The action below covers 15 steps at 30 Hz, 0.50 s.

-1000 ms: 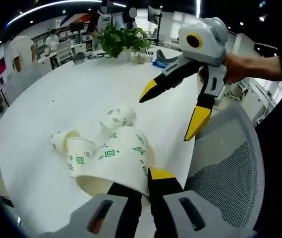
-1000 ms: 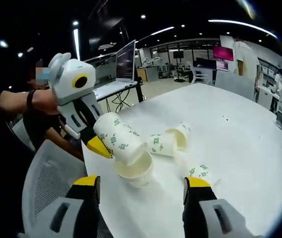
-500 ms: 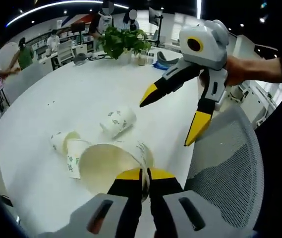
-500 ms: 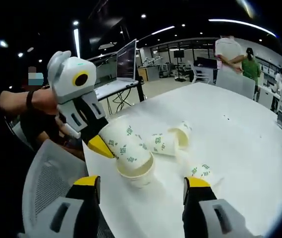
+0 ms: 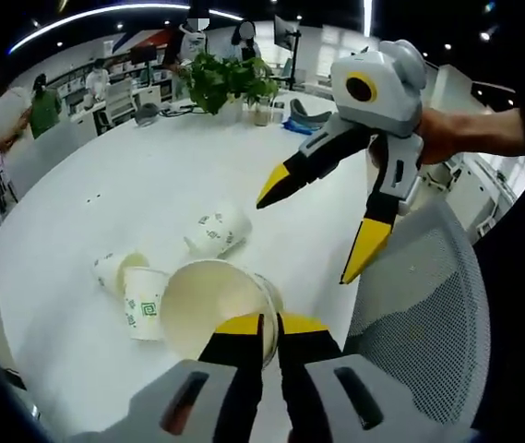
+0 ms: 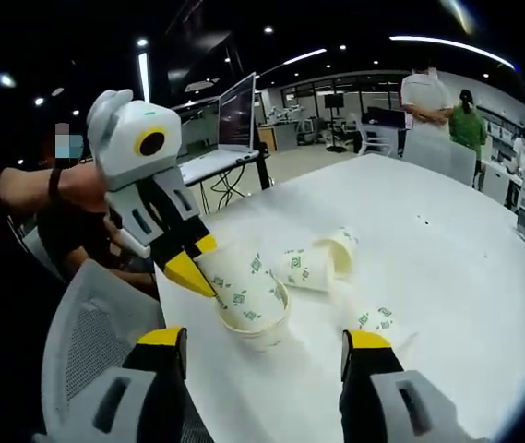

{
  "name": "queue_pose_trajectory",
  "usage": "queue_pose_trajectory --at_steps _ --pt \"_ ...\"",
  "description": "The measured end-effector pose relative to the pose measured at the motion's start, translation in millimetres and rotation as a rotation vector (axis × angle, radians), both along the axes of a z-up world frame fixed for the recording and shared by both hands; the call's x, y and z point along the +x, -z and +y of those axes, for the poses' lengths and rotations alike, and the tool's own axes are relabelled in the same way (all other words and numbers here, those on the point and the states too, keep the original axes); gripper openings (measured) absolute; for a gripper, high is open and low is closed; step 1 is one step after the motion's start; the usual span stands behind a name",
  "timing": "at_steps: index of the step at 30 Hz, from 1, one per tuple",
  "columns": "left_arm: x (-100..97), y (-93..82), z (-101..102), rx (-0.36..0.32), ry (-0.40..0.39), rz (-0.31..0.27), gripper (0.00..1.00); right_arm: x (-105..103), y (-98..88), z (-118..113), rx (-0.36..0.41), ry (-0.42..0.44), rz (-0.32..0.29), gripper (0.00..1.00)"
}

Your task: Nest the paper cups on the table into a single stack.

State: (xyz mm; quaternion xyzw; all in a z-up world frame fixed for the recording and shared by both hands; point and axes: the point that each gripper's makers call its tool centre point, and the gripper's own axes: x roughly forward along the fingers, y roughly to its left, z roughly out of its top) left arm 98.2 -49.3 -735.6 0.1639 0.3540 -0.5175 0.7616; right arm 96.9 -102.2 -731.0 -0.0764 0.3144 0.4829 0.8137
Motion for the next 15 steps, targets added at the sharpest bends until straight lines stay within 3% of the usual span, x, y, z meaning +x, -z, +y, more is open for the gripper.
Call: queue_pose_trajectory --at_steps 15 --pt "-1.1 7.0 -7.7 -0.003 0.002 0.016 0.08 -2.1 4.9 -7.1 -0.007 0.016 0.012 0.68"
